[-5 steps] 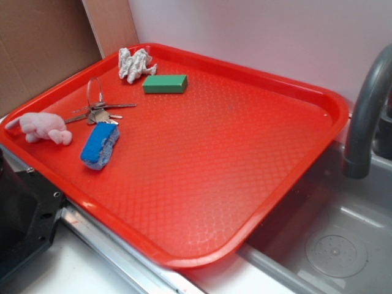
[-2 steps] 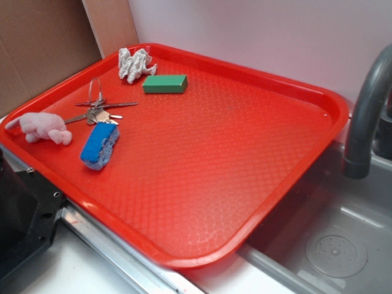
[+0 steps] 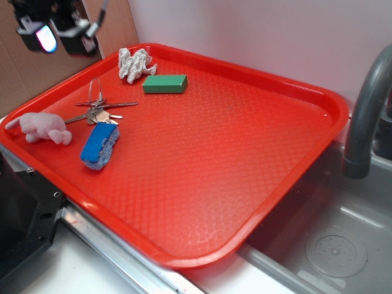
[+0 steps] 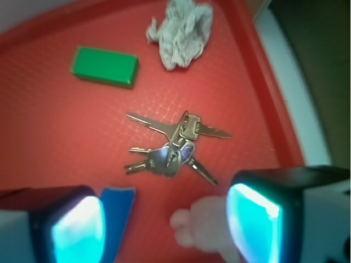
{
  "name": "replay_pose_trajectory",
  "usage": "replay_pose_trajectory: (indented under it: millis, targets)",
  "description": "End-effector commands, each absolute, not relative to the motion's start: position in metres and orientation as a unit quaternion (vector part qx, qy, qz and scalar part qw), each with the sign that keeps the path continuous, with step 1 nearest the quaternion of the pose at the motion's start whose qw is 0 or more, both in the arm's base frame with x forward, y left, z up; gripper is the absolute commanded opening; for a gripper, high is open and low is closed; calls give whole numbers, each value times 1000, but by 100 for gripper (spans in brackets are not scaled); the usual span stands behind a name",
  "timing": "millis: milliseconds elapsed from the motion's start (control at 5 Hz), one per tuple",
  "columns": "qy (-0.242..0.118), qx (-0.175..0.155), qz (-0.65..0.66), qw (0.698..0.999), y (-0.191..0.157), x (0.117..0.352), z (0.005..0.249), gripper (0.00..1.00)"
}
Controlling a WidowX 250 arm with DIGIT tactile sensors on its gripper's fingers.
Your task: Grab the silver keys.
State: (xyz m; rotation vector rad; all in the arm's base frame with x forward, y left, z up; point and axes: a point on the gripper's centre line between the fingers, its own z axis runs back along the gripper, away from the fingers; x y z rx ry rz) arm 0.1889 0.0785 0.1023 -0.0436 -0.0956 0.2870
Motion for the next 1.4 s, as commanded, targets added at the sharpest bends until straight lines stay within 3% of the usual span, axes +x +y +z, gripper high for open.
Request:
replay_pose_trajectory:
  millis: [0,200,600,800,1200]
  targets:
    - [-80,28,162,983,109,193,47,100]
    - [-97,53,189,976,116,196,29,0]
    - [-93,37,191,977,125,202,37,0]
    - [-63,-8,192,979,127,198,68,0]
    - [-100,-32,217,971,124,188,159,0]
